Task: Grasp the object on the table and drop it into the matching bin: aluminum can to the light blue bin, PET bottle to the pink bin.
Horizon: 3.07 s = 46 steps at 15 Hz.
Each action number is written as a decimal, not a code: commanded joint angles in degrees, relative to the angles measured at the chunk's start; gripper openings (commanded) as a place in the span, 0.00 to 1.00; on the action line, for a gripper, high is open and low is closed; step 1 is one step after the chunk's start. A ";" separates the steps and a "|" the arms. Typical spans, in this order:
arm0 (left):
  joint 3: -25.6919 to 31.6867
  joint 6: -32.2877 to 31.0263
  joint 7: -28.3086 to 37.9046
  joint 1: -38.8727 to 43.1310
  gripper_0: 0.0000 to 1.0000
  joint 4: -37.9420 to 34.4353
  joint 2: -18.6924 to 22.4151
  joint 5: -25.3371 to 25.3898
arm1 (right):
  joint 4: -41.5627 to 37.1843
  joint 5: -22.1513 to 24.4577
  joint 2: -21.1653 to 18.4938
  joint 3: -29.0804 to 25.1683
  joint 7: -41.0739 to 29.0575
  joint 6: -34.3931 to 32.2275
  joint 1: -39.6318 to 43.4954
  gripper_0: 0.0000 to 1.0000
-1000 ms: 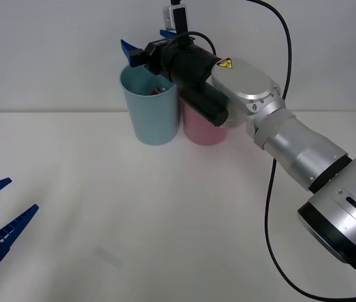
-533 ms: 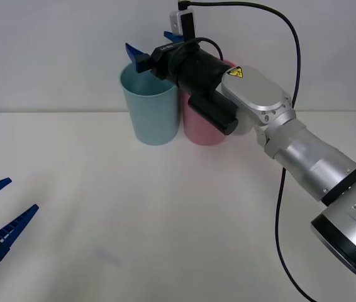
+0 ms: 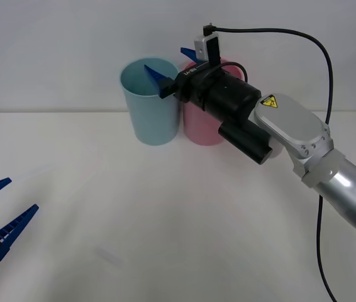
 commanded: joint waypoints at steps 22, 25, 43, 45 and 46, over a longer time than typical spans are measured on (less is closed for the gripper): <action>0.00 0.00 0.00 0.00 1.00 0.00 0.00 0.00 | -32.03 -1.84 -14.85 -29.61 19.25 -27.18 55.72 1.00; 0.00 0.00 0.00 0.00 1.00 0.00 0.00 0.00 | -32.12 -1.84 -11.24 -36.56 18.81 -33.86 60.72 1.00; 0.00 0.00 0.00 0.00 1.00 0.00 0.00 0.00 | -32.03 -1.75 -3.51 -48.60 14.15 -47.14 70.92 1.00; 0.00 0.00 0.00 0.00 1.00 0.00 0.00 0.00 | -32.03 -1.75 -3.51 -48.60 14.15 -47.14 70.92 1.00; 0.00 0.00 0.00 0.00 1.00 0.00 0.00 0.00 | -32.03 -1.75 -3.51 -48.60 14.15 -47.14 70.92 1.00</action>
